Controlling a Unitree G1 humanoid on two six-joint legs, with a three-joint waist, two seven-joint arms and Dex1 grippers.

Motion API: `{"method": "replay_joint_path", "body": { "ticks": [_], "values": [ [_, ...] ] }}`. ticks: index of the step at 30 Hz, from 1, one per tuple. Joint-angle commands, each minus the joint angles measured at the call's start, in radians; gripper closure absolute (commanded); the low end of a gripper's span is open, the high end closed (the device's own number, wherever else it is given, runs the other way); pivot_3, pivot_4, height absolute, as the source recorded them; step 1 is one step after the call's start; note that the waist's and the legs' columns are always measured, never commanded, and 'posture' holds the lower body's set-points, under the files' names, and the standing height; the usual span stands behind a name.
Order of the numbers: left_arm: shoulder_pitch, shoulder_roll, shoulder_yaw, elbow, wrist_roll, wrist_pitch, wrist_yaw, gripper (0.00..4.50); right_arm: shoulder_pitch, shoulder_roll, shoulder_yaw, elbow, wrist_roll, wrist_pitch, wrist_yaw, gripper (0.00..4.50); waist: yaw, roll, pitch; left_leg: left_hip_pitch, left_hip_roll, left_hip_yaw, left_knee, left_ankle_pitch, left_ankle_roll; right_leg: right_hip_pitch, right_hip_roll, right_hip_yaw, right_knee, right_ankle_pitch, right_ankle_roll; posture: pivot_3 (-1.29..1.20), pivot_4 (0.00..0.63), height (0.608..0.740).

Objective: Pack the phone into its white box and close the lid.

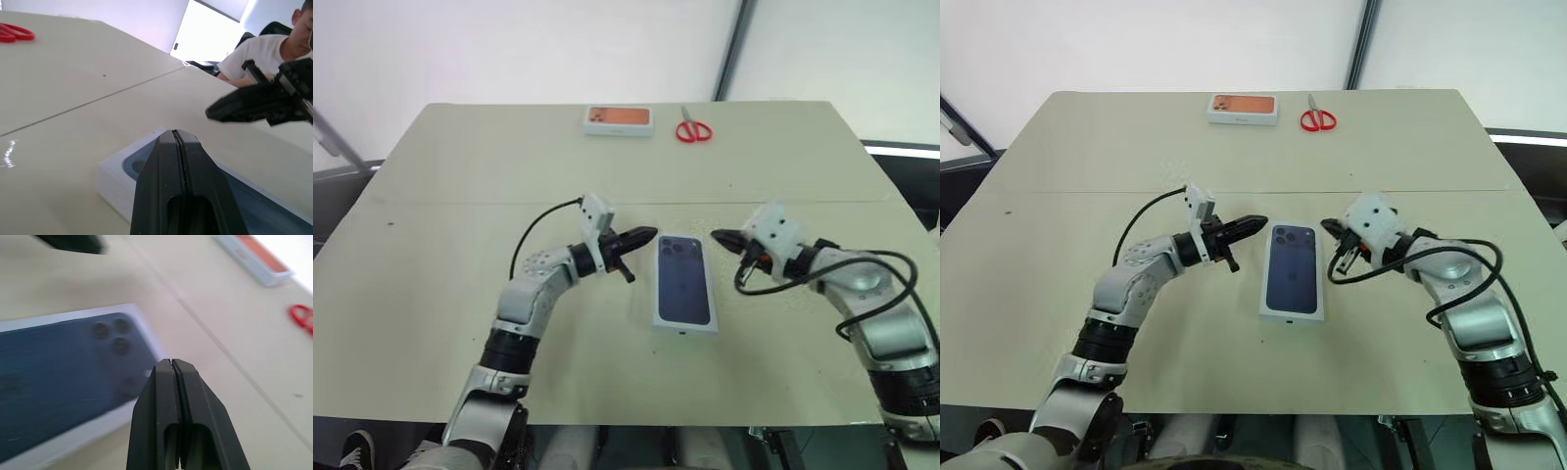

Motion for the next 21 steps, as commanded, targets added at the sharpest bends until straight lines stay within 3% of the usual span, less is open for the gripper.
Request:
{"method": "replay_joint_path", "body": {
  "ticks": [1,5,7,10,13,16,21],
  "values": [
    [-0.011,-0.003,-0.036,0.016,0.033,-0.032,-0.011,4.5,0.015,0.008,0.021,-0.045,-0.011,0.002,-0.005,4.47,-0.001,0.0,0.0,0.0,0.0,0.0,0.0,0.0,0.0,0.0,0.0,0.0,0.0,0.0,0.0,0.0,0.15,0.74],
    [0.059,0.101,-0.177,0.077,0.17,-0.07,-0.076,4.5,0.168,-0.059,0.129,-0.061,-0.073,-0.01,0.057,4.47,-0.002,0.001,-0.003,0.001,0.0,0.0,-0.001,0.0,0.0,0.0,0.001,0.0,0.0,0.0,0.0,0.0,0.15,0.74],
    [0.079,0.115,-0.174,0.068,0.158,-0.065,-0.09,4.5,0.183,-0.067,0.117,-0.082,-0.063,-0.011,0.061,4.47,-0.001,-0.001,-0.007,0.004,0.001,0.0,-0.002,0.0,0.0,0.003,0.001,0.001,-0.001,0.0,0.0,0.0,0.15,0.74],
    [0.084,0.107,-0.132,0.048,0.11,-0.018,-0.089,4.5,0.154,-0.052,0.085,-0.075,-0.044,0.006,0.047,4.47,0.0,-0.001,-0.007,0.019,0.002,-0.001,-0.004,-0.002,0.001,0.022,0.001,-0.001,-0.008,-0.001,0.0,0.0,0.15,0.74],
    [0.079,0.105,-0.118,0.051,0.11,-0.025,-0.088,4.5,0.124,-0.033,0.074,-0.061,-0.028,0.026,0.047,4.47,0.0,-0.001,-0.007,0.02,0.002,-0.002,-0.004,-0.003,0.002,0.024,0.001,-0.002,-0.01,-0.002,0.001,0.0,0.15,0.74],
    [0.062,0.105,-0.08,0.037,0.082,-0.029,-0.097,3.63,0.08,0.025,0.002,-0.068,0.108,0.129,0.061,3.65,0.001,-0.001,-0.007,0.018,0.001,-0.002,-0.004,-0.003,0.003,0.021,0.0,-0.002,-0.01,-0.001,0.001,0.0,0.15,0.74],
    [0.036,0.146,0.002,0.003,0.024,-0.005,-0.113,1.33,0.035,0.04,-0.071,-0.058,0.165,0.124,0.054,1.24,-0.001,-0.001,-0.005,0.015,0.0,-0.002,-0.004,-0.003,0.003,0.017,-0.001,-0.002,-0.008,-0.001,0.001,0.0,0.15,0.74]
  ]
}}
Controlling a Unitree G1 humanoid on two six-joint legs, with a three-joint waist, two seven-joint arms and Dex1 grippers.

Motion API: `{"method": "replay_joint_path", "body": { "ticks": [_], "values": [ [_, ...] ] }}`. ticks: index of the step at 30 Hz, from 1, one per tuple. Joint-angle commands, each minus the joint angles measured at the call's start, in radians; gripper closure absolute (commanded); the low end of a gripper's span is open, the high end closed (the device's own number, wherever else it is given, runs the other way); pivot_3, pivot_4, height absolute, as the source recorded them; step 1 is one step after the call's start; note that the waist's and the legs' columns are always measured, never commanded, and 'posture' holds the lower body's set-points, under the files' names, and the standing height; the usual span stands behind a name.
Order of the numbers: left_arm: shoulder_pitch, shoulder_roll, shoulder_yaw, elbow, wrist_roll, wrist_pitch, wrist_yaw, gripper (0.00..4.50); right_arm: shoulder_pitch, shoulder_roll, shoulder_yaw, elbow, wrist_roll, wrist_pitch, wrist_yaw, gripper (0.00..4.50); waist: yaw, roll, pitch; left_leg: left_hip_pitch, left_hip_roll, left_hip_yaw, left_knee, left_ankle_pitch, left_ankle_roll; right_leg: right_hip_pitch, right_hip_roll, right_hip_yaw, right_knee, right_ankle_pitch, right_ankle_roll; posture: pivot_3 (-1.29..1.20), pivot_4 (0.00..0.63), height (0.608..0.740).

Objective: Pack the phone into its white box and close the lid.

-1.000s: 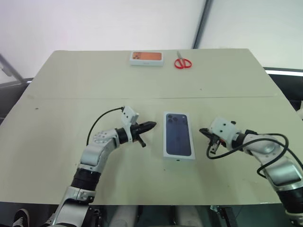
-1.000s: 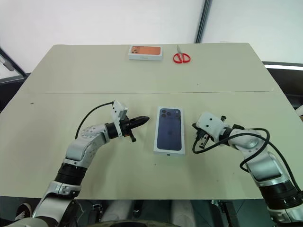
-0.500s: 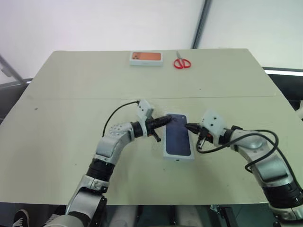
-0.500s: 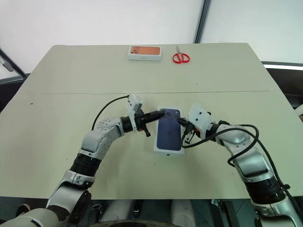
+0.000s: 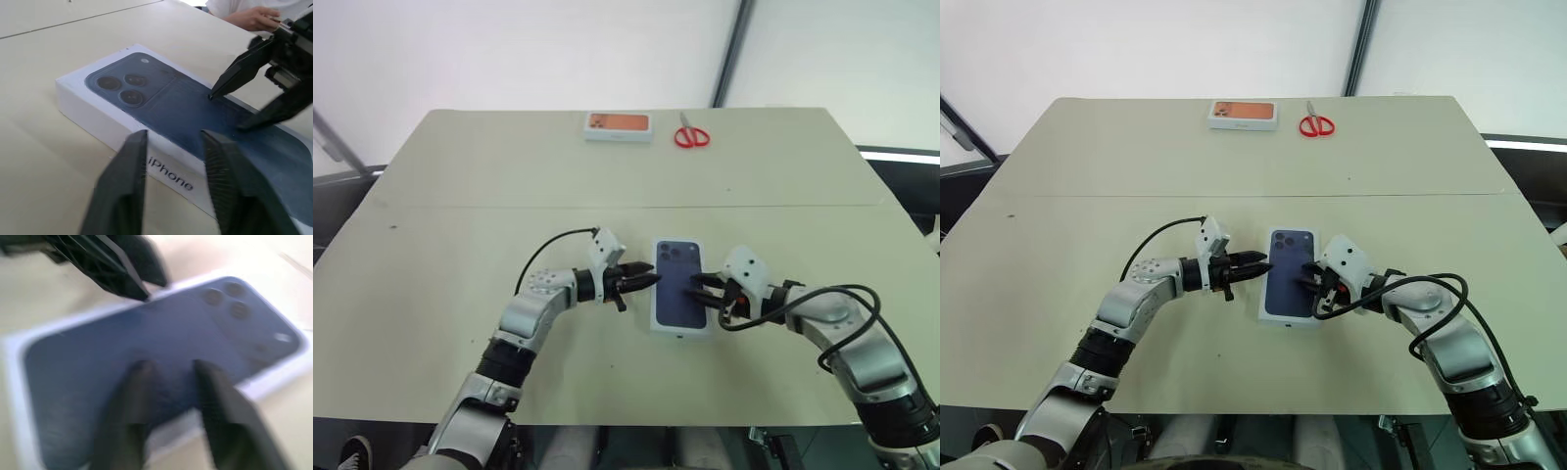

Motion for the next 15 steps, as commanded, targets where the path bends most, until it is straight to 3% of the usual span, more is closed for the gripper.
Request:
{"method": "replay_joint_path", "body": {
  "ticks": [1,2,3,9,15],
  "values": [
    [-0.03,0.052,0.083,-0.048,-0.052,0.015,-0.027,0.79,-0.034,-0.004,-0.082,-0.006,0.053,-0.013,0.008,0.72,-0.002,0.0,0.0,0.0,0.0,0.0,0.0,0.0,0.0,-0.001,0.0,0.0,0.0,0.0,0.0,0.0,0.15,0.74],
    [-0.031,0.071,0.097,-0.057,-0.062,0.019,-0.039,0.32,-0.035,-0.011,-0.087,-0.003,0.057,-0.02,0.018,0.23,-0.002,0.0,0.0,0.0,0.0,0.0,0.0,0.0,0.0,-0.001,0.0,0.0,0.0,0.0,0.0,0.0,0.15,0.74],
    [-0.033,0.102,0.12,-0.064,-0.072,0.02,-0.054,0.07,-0.036,-0.017,-0.102,0.001,0.07,-0.021,0.028,0.04,-0.001,0.0,0.0,0.0,0.0,0.0,-0.001,0.0,0.0,-0.001,0.0,0.0,0.0,0.0,0.0,0.0,0.15,0.74],
    [0.034,0.336,0.269,-0.095,-0.114,0.015,-0.143,0.07,0.027,-0.034,-0.228,-0.053,0.19,-0.004,0.077,0.04,-0.007,0.001,0.001,-0.002,0.0,0.0,-0.001,0.0,0.0,-0.003,0.0,0.0,0.0,0.0,0.0,0.0,0.15,0.74],
    [0.235,0.43,0.388,-0.178,-0.133,0.006,-0.144,0.07,0.18,-0.091,-0.289,-0.077,0.127,-0.179,0.135,0.04,-0.002,0.001,0.001,-0.002,0.0,0.001,-0.002,-0.001,0.0,-0.003,-0.002,0.001,-0.001,0.0,0.0,0.0,0.15,0.74]
  ]
}}
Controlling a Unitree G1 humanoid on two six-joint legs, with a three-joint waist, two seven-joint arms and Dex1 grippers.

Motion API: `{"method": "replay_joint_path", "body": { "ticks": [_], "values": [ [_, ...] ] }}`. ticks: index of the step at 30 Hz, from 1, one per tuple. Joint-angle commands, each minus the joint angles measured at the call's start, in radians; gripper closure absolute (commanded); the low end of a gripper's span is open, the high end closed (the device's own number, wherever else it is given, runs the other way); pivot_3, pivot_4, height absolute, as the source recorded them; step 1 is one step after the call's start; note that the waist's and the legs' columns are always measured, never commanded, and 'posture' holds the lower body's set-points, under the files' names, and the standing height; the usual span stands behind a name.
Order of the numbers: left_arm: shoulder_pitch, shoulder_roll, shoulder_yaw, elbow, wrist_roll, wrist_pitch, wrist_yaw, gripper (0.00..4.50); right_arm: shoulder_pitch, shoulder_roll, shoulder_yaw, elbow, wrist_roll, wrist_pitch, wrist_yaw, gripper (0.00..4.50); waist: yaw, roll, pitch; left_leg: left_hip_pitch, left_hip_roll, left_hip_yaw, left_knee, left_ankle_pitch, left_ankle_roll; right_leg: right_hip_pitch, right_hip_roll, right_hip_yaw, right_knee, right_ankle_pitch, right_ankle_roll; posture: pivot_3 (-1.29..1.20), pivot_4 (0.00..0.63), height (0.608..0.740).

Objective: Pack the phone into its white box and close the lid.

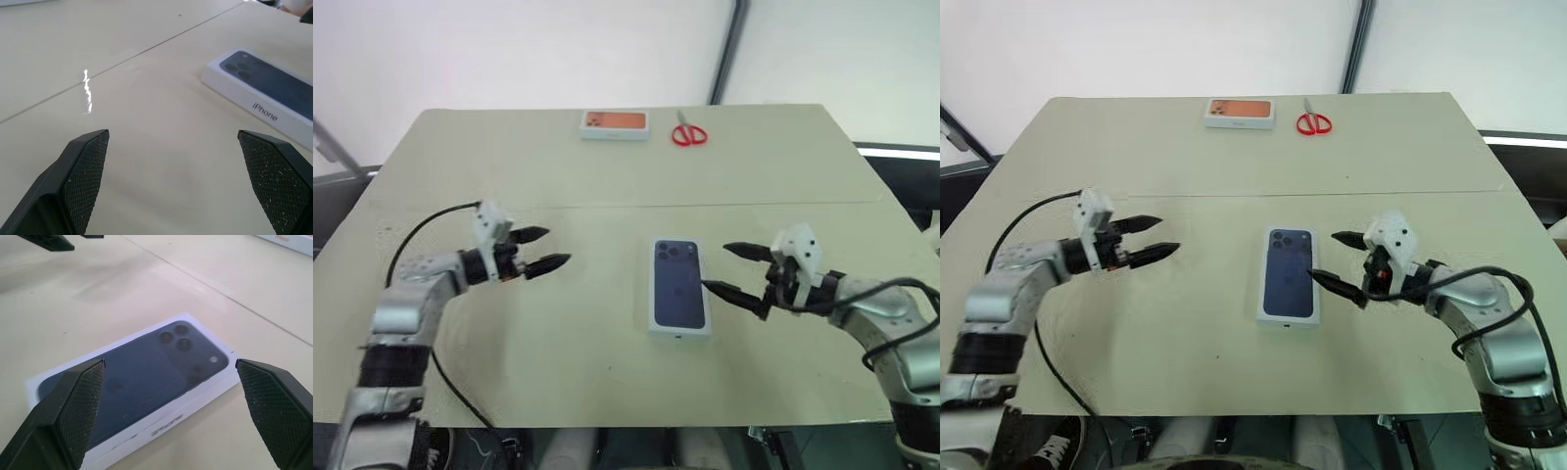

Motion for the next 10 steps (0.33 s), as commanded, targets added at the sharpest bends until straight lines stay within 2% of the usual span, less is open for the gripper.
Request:
{"method": "replay_joint_path", "body": {
  "ticks": [1,10],
  "values": [
    [0.107,0.051,0.085,-0.064,-0.023,-0.028,-0.012,0.07,0.073,-0.041,-0.075,-0.033,-0.021,-0.113,0.046,0.04,0.002,0.0,0.0,0.0,0.0,0.0,0.0,0.0,0.0,0.0,-0.001,0.0,0.0,0.0,0.0,0.0,0.15,0.74],
    [0.319,0.081,0.214,-0.135,-0.025,-0.064,0.031,0.07,0.19,-0.093,-0.177,0.063,-0.023,-0.211,0.114,0.04,0.004,0.0,0.0,0.0,0.001,0.0,0.0,0.0,0.0,0.0,-0.002,0.002,-0.002,-0.002,-0.004,0.0,0.15,0.74]
  ]
}}
